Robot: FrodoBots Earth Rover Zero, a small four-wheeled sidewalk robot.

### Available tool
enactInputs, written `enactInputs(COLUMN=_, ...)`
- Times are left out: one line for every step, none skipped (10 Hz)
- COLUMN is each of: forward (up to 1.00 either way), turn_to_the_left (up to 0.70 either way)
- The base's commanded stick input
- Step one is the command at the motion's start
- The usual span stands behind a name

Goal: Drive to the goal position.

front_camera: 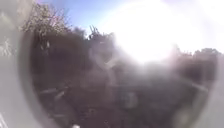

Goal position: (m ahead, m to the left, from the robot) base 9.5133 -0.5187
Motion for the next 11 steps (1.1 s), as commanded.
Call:
enactInputs(forward=0.00, turn_to_the_left=-0.60)
enactInputs(forward=0.00, turn_to_the_left=-0.60)
enactInputs(forward=0.00, turn_to_the_left=-0.60)
enactInputs(forward=0.00, turn_to_the_left=-0.60)
enactInputs(forward=0.00, turn_to_the_left=-0.60)
enactInputs(forward=0.00, turn_to_the_left=-0.24)
enactInputs(forward=0.00, turn_to_the_left=-0.13)
enactInputs(forward=0.00, turn_to_the_left=-0.01)
enactInputs(forward=0.00, turn_to_the_left=0.00)
enactInputs(forward=0.00, turn_to_the_left=0.00)
enactInputs(forward=0.00, turn_to_the_left=0.00)
